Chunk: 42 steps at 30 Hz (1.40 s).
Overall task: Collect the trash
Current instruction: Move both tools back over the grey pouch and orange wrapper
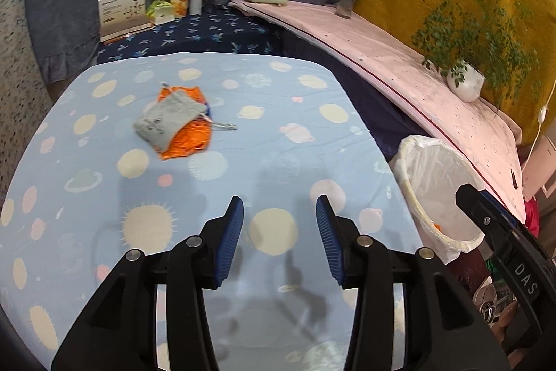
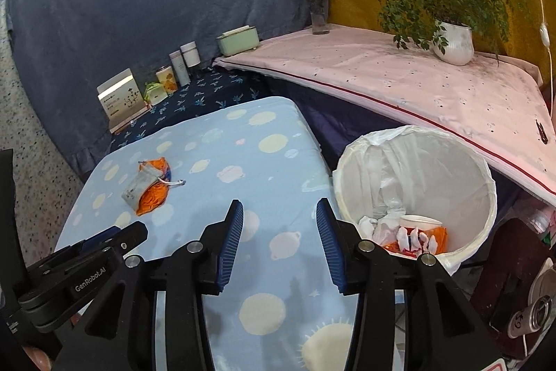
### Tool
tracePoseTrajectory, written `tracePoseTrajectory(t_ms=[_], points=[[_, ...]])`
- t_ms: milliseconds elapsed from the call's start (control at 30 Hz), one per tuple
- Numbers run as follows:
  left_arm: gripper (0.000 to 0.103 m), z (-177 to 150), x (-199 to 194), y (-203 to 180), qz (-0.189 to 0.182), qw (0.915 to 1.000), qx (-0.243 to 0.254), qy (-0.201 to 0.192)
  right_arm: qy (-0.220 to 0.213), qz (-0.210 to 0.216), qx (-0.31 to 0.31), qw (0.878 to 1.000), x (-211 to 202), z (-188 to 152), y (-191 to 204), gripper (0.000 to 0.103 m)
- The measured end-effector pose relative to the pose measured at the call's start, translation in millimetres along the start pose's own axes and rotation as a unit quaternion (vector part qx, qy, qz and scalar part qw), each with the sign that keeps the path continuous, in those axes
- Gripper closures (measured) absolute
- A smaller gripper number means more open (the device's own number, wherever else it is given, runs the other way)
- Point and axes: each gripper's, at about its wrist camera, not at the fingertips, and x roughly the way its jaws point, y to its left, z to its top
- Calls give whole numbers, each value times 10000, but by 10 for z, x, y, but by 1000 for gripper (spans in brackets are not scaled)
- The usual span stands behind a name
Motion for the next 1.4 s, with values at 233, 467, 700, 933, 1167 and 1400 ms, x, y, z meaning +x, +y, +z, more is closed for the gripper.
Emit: tracePoseTrajectory(t_ms=[233,467,700,933,1167,1400], points=[[59,-37,-116,376,155,9994,-314,-39,77,109,-333,9994,4,-79,401,58],[51,-77,-167,691,349,9980,-517,-44,181,223,-603,9978,65,-145,749,55],[50,-113,-171,996,509,9964,-684,-10,250,282,-770,9963,143,-171,1020,55],[44,-141,-114,1368,694,9937,-883,32,347,304,-861,9952,294,-227,1253,51],[34,-71,38,1745,879,9895,-1145,86,511,369,-857,9943,583,-223,1489,49],[29,149,220,1999,961,9877,-1234,72,731,497,-841,9925,1004,-192,1758,49]])
